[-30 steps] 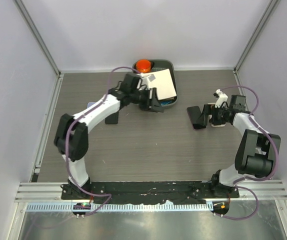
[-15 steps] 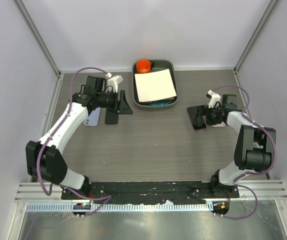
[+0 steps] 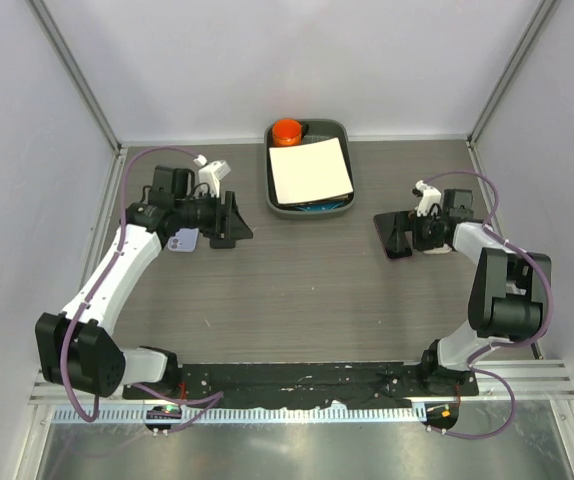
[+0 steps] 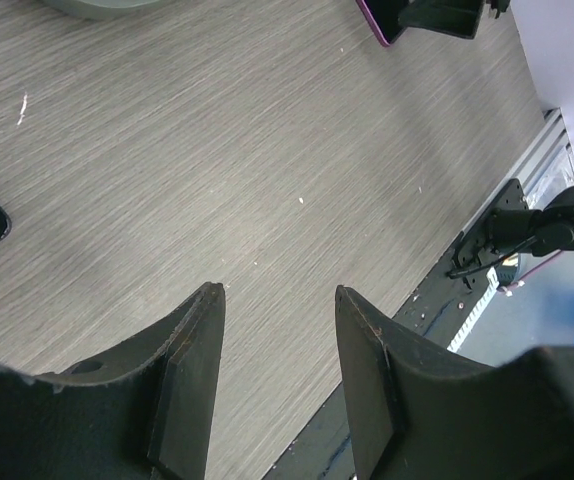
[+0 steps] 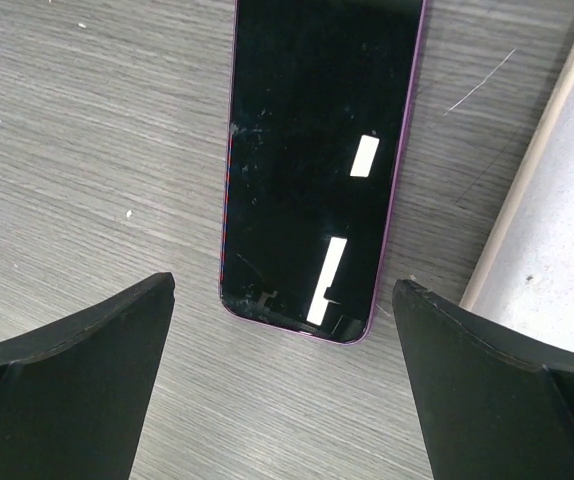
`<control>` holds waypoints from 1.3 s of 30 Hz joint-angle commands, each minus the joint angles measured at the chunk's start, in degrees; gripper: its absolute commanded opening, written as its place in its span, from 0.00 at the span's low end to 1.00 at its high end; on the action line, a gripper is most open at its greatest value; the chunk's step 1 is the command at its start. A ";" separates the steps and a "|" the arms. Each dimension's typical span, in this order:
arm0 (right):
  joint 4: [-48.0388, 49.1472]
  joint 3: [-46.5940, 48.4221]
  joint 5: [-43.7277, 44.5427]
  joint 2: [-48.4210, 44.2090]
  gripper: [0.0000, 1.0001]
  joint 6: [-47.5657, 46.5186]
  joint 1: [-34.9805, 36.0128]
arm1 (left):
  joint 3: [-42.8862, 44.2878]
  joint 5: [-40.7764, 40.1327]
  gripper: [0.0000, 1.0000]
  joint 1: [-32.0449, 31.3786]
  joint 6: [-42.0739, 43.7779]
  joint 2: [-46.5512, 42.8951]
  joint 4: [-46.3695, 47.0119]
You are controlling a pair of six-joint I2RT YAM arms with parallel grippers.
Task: Take the phone out of the phone case
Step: Reset both arms
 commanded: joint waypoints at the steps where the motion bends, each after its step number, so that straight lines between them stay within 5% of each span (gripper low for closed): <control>1: -1.01 1.09 -2.00 1.19 0.96 -0.61 -0.04 | 0.01 1.16 0.51 1.19 0.48 -2.05 1.34; 17: -4.62 1.97 -8.33 3.57 0.96 -1.05 -0.04 | -0.61 2.22 0.52 2.59 -0.93 -2.32 2.48; 27: -3.39 2.32 1.58 -1.08 0.96 -0.34 -0.12 | -1.22 0.11 0.53 4.08 -0.67 -3.28 3.45; 32: -5.49 3.19 4.60 -11.36 0.97 -1.66 -0.12 | -0.17 -5.07 0.70 5.84 2.93 -6.44 0.82; 36: -10.83 5.56 2.57 -21.99 0.97 -0.70 -0.21 | -0.78 -11.04 0.94 7.16 5.31 -11.44 0.46; 39: -13.84 8.47 1.07 -29.37 0.97 -0.70 -0.12 | -1.31 -17.45 1.00 7.95 7.06 -16.72 0.64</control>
